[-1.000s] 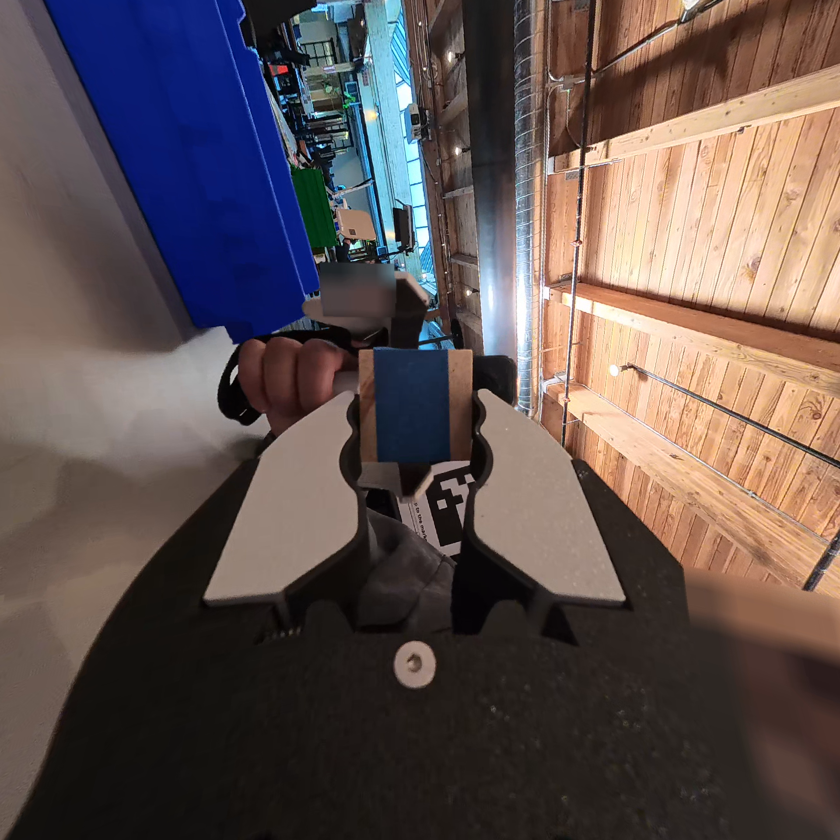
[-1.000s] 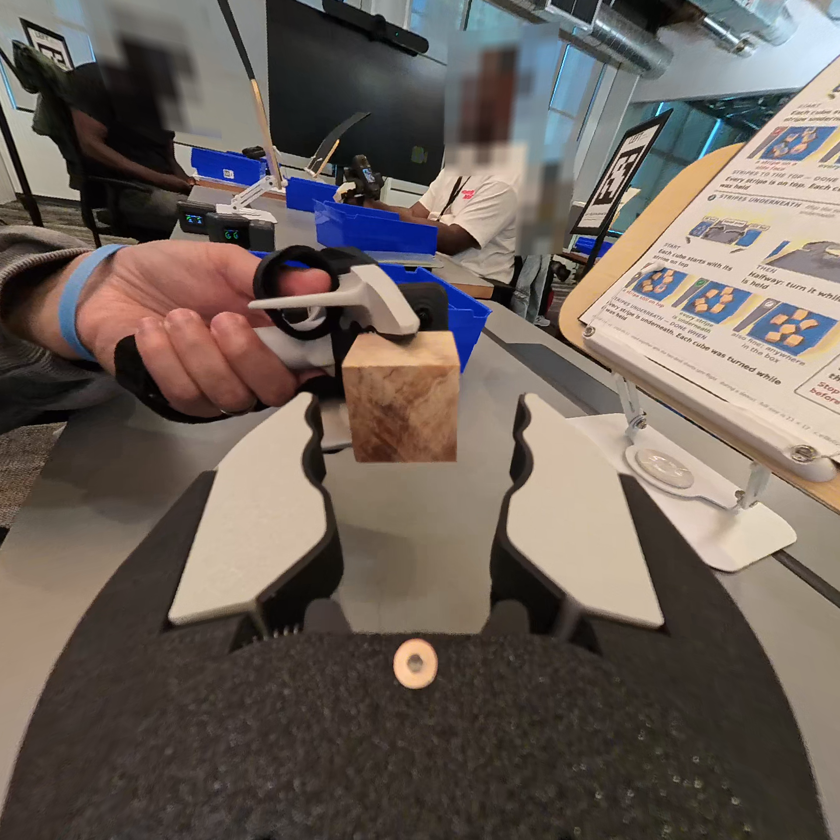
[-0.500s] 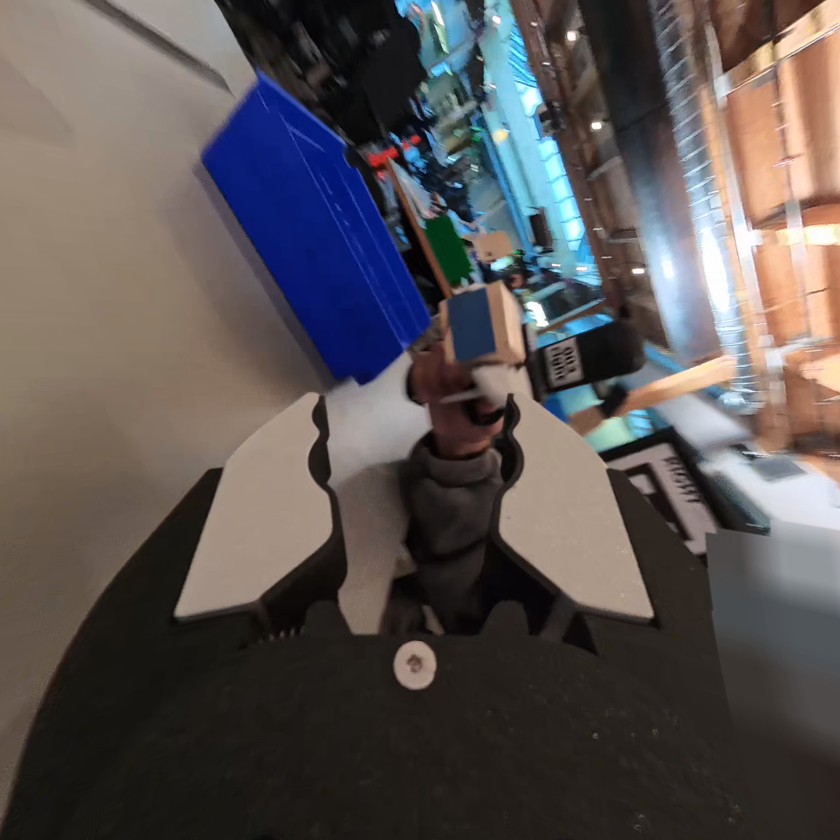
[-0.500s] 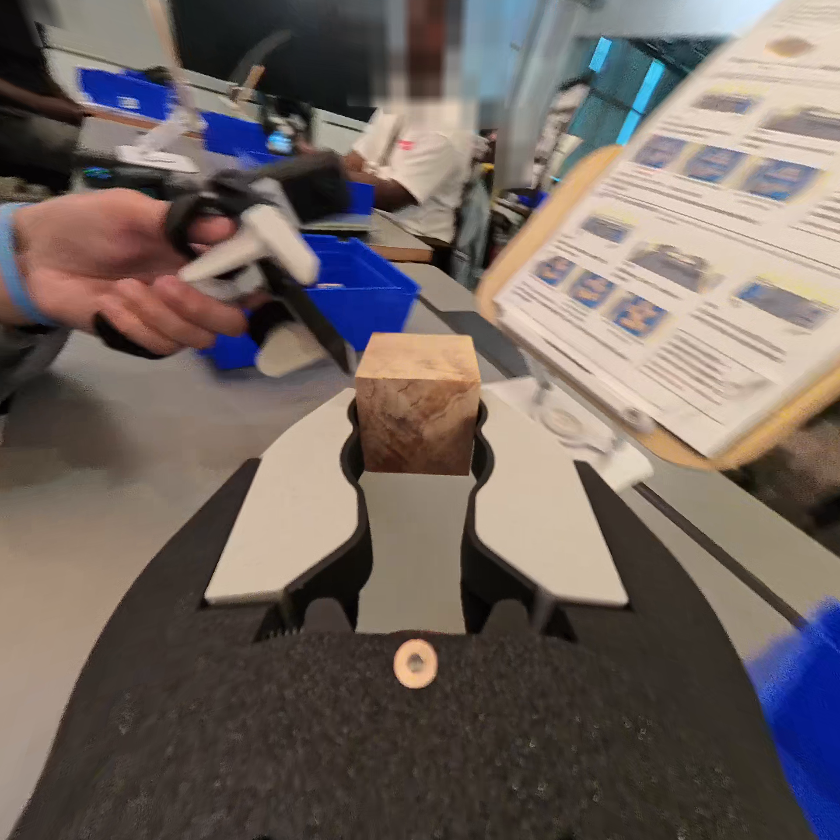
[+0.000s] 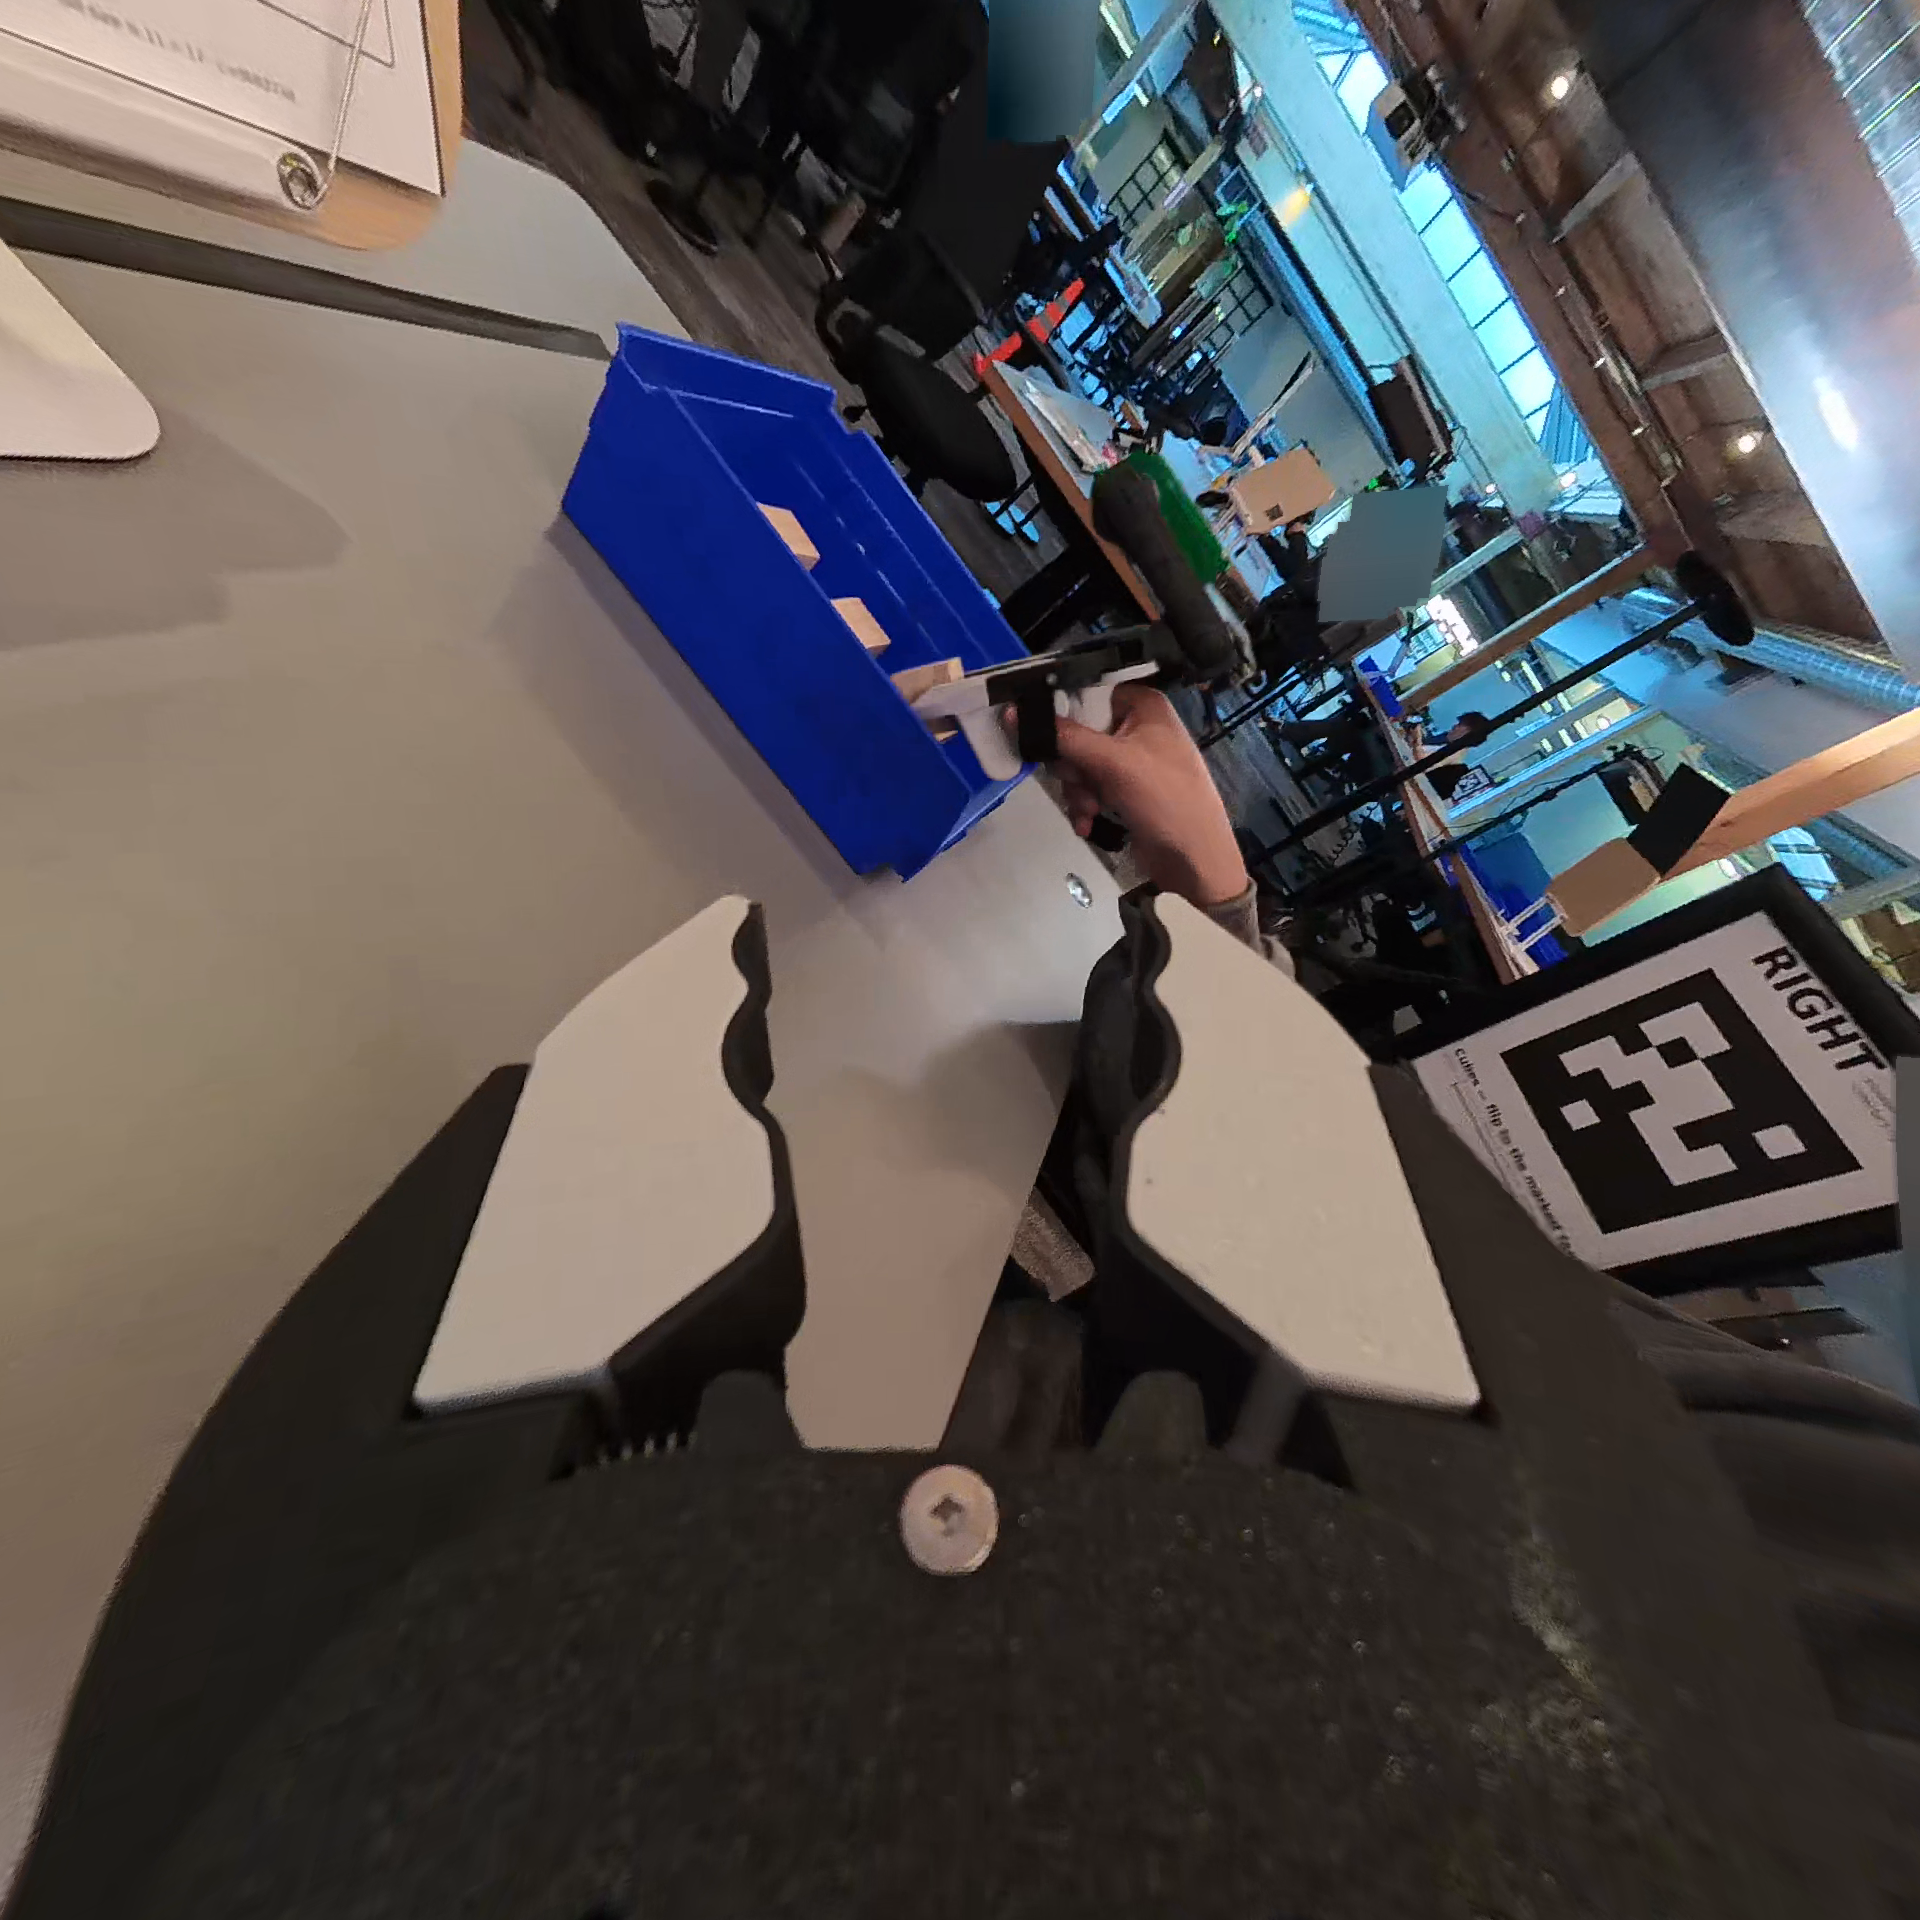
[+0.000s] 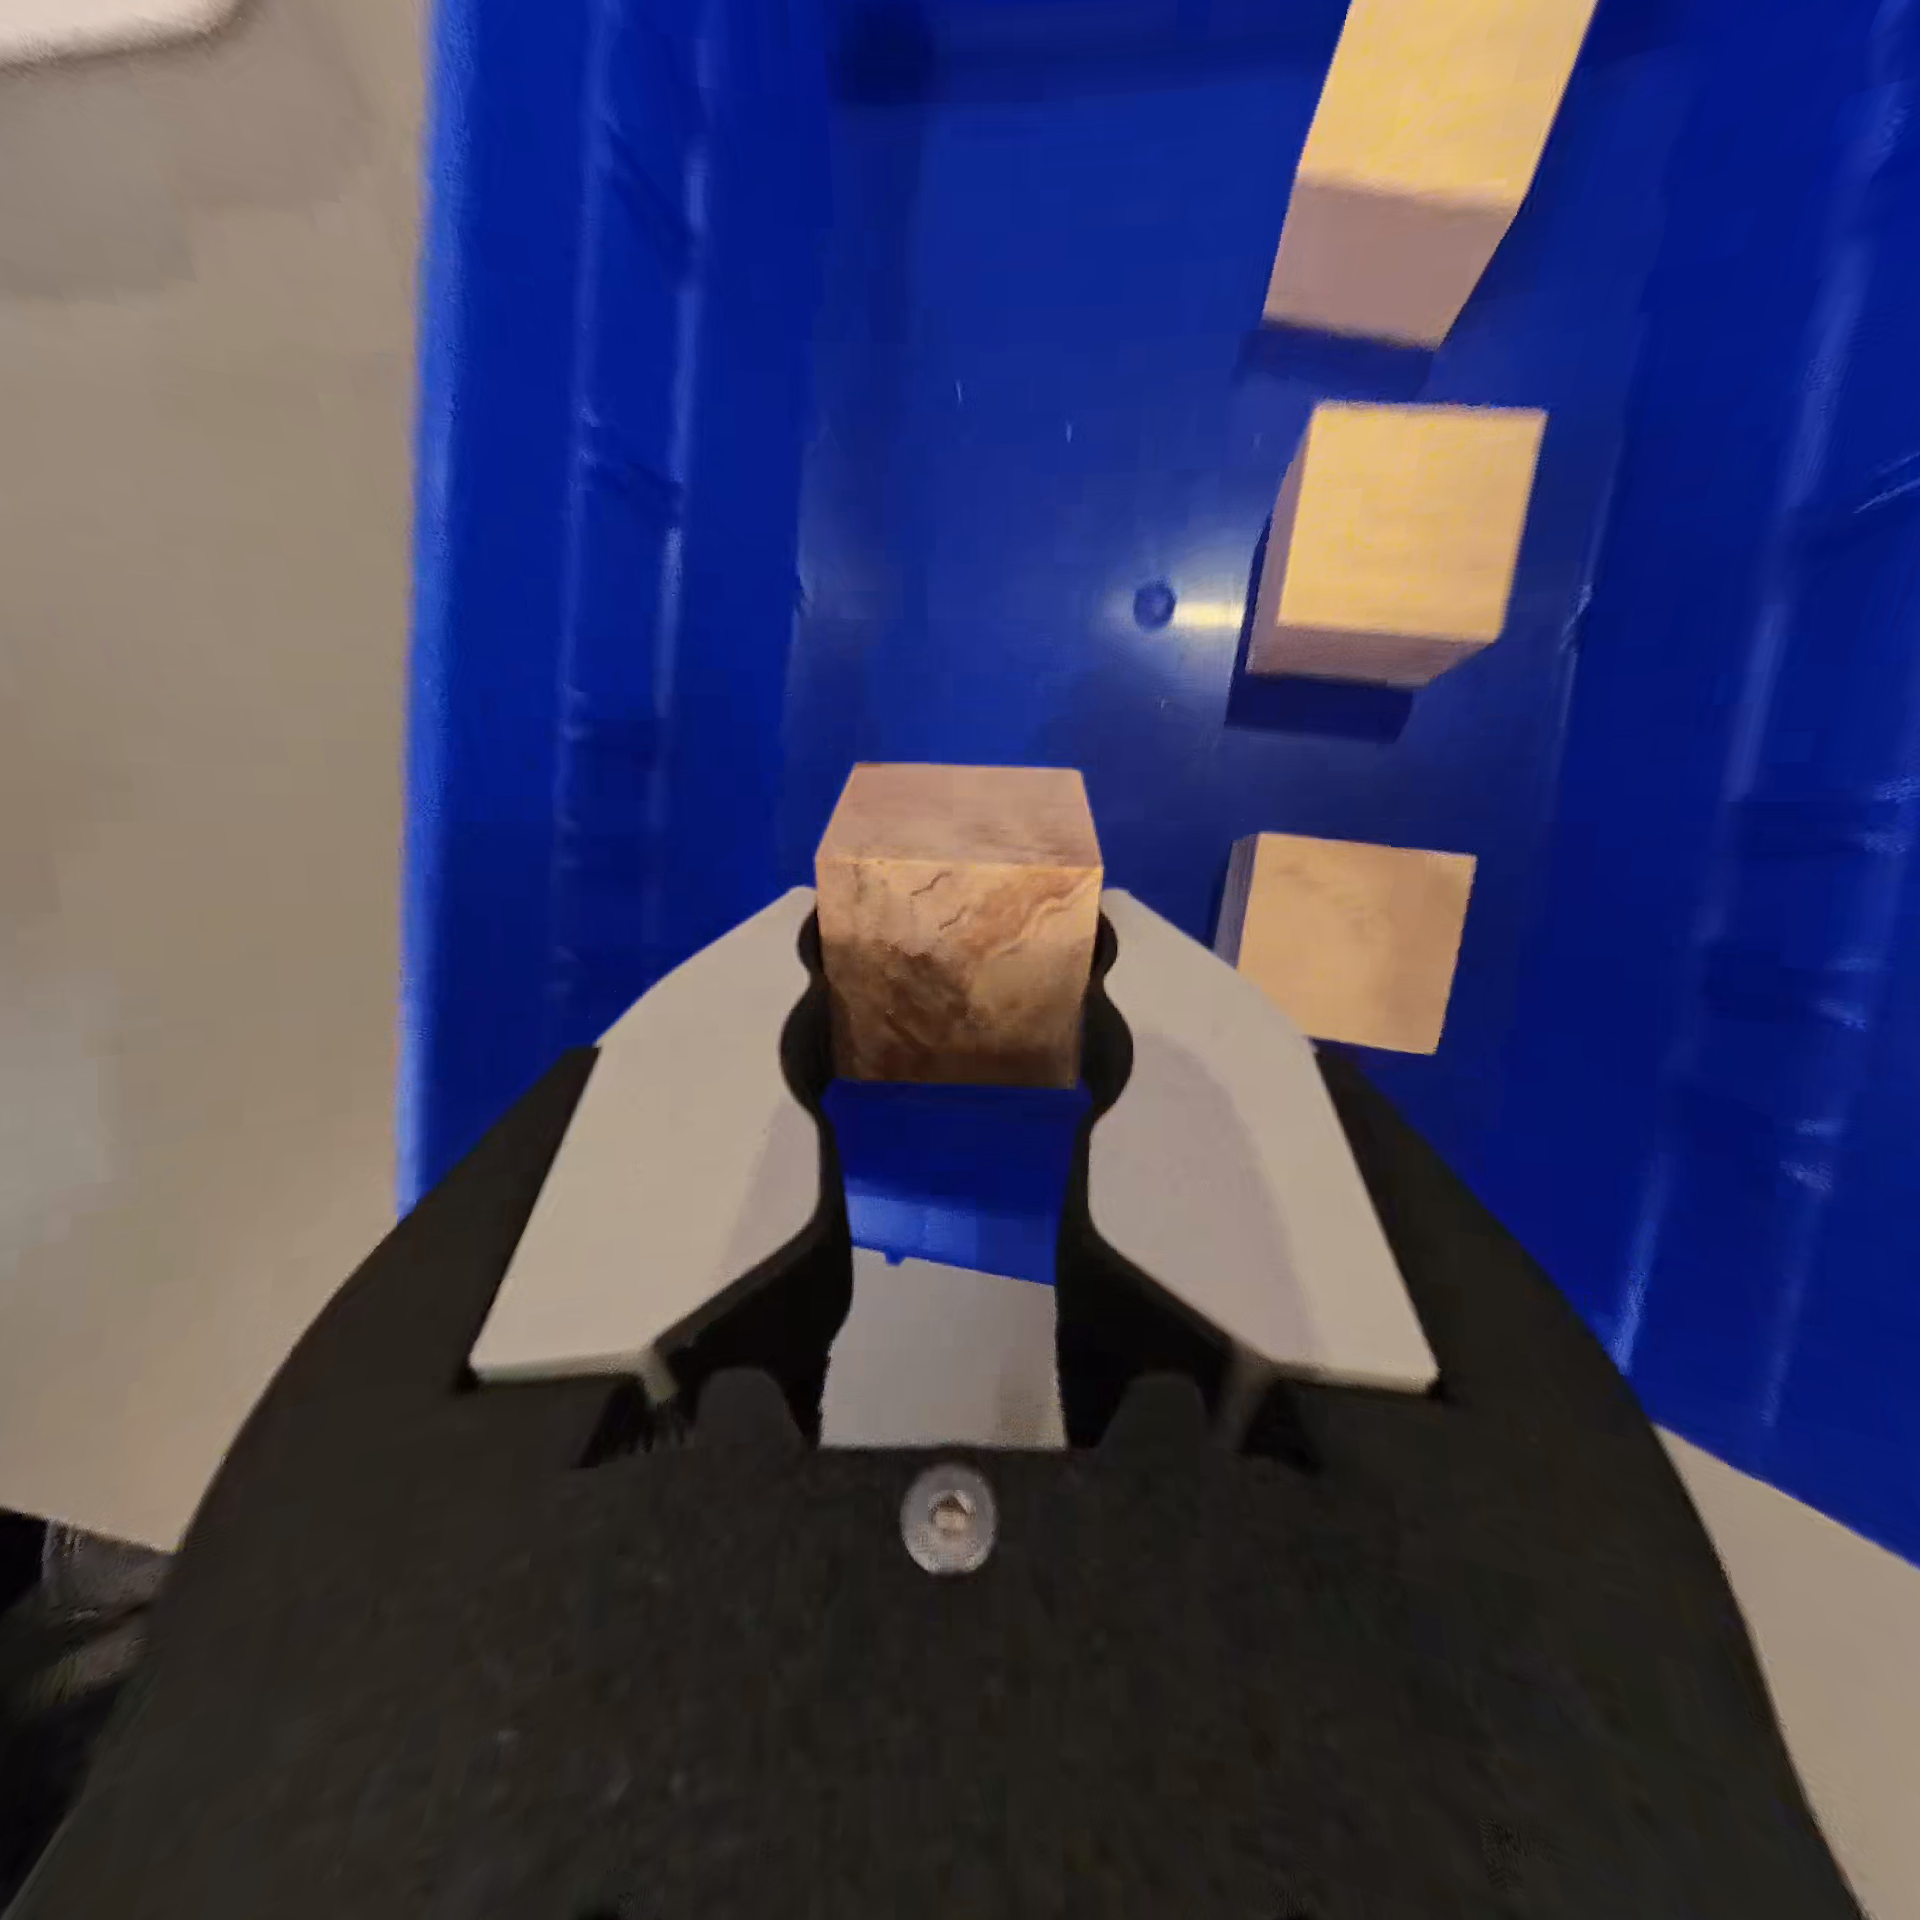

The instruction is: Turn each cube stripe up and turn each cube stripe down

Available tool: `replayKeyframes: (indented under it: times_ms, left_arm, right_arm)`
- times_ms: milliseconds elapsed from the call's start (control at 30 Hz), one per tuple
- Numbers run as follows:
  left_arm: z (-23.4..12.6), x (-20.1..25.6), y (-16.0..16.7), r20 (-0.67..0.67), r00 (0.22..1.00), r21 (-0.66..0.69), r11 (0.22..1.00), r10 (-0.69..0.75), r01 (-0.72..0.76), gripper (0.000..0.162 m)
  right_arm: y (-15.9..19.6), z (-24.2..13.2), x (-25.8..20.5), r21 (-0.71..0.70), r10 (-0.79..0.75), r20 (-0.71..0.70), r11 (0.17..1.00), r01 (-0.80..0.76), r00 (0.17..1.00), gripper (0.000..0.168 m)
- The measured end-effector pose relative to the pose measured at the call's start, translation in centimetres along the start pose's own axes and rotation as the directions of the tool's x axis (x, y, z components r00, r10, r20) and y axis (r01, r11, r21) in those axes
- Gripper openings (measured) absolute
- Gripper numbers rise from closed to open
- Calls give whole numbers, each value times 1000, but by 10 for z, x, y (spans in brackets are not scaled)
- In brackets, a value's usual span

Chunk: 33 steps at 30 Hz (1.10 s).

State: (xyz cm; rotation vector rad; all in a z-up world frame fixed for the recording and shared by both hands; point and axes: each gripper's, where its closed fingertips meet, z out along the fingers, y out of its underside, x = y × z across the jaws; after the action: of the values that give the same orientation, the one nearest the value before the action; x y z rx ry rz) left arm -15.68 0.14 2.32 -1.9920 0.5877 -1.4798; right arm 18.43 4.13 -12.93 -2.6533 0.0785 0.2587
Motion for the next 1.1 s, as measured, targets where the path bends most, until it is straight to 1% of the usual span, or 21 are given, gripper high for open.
replayKeyframes:
  times_ms: [67,333,433,500,567,633,700,733,800,833,867,900,933,967,1000,1033,1100]
  left_arm:
    - [2,-2,3,16,1000,-21,1000,9,-9,66]
    - [3,-5,9,31,999,-55,998,13,-11,66]
    - [3,-5,9,34,999,-60,998,17,-15,66]
    - [4,-5,10,35,999,-63,998,18,-15,66]
    - [4,-5,11,33,999,-72,997,17,-15,66]
    - [5,-5,13,34,999,-78,997,20,-17,66]
    - [5,-4,13,35,999,-83,996,25,-22,67]
    - [4,-4,13,37,999,-84,996,29,-25,67]
    - [0,-3,11,46,998,-79,996,40,-36,66]
    - [-3,-3,9,55,997,-73,996,50,-46,66]
    - [-7,-3,6,68,996,-68,996,64,-60,67]
    - [-14,-3,2,85,993,-59,995,83,-79,67]
    - [-22,-4,-3,112,988,-45,994,105,-100,67]
    - [-32,-7,-9,147,981,-33,992,128,-125,67]
    - [-44,-12,-15,192,970,-20,989,150,-149,67]
    - [-57,-18,-21,243,955,-5,985,168,-172,67]
    - [-89,-37,-33,360,915,21,979,184,-205,66]
  right_arm:
    - [9,13,1,-78,-7,-33,997,4,999,46]
    - [20,39,0,-252,-55,-144,968,17,988,46]
    - [21,45,-6,-256,-33,-110,967,4,993,46]
    - [23,48,-5,-262,-35,-114,965,4,993,46]
    - [21,50,-7,-246,-27,-87,969,5,996,47]
    - [14,44,-6,-203,-30,-87,979,12,996,54]
    - [3,28,-9,-130,-44,-74,991,34,996,61]
    - [-5,15,-11,-73,-44,-65,997,39,997,60]
    - [-29,-19,-32,102,-102,31,990,99,994,59]
    - [-42,-40,-49,221,-162,97,966,137,982,59]
    - [-54,-63,-70,358,-248,150,916,182,957,62]
    - [-64,-85,-91,499,-343,173,839,218,923,68]
    - [-70,-105,-112,627,-433,175,741,239,884,73]
    - [-73,-121,-136,729,-514,175,641,240,840,74]
    - [-71,-133,-160,803,-580,187,555,217,793,73]
    - [-66,-141,-184,853,-635,216,492,173,742,71]
    - [-50,-145,-231,906,-732,289,417,69,617,74]
